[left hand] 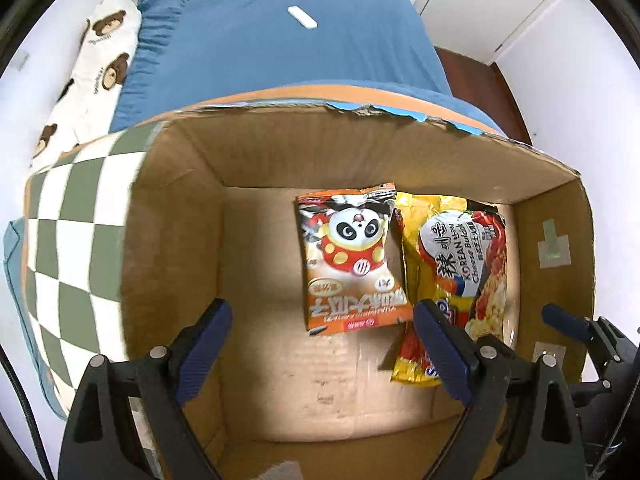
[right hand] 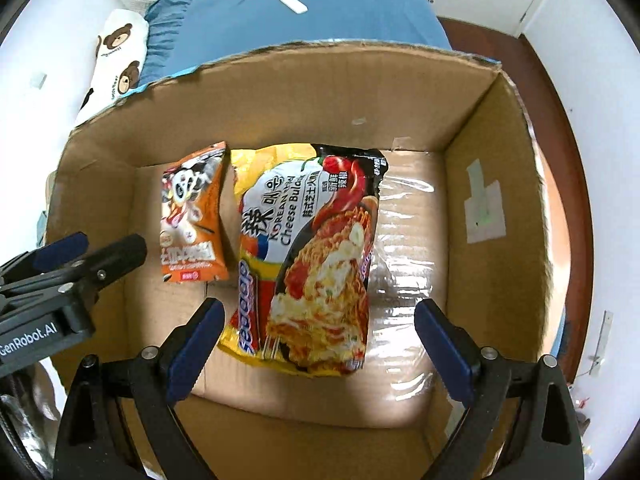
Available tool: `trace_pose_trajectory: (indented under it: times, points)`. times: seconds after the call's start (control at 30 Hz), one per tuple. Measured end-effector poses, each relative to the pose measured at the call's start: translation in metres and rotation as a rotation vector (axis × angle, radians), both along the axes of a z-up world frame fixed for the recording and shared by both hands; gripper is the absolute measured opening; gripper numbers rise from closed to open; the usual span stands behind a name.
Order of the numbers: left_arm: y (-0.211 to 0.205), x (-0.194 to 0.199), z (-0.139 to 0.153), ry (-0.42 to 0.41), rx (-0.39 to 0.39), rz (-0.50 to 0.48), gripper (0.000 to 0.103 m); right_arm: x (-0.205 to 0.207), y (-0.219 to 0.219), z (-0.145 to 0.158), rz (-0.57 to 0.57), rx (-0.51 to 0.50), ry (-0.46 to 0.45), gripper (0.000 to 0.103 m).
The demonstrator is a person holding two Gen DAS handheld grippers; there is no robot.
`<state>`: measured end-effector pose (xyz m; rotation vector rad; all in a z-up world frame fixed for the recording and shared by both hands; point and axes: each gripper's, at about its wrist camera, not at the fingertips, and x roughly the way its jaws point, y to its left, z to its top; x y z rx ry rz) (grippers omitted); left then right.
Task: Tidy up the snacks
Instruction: 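Carry both bags into the cardboard box and open both tools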
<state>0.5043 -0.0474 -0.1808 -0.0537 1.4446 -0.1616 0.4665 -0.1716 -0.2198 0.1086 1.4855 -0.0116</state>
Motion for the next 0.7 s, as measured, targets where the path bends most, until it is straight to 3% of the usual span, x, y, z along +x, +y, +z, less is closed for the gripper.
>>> trace_pose_trajectory:
  times: [0.7]
  points:
    - [0.041, -0.101, 0.108, -0.28, 0.008, 0.01, 0.093, -0.11, 0.024, 0.12, 0.041, -0.027, -0.3, 0.098]
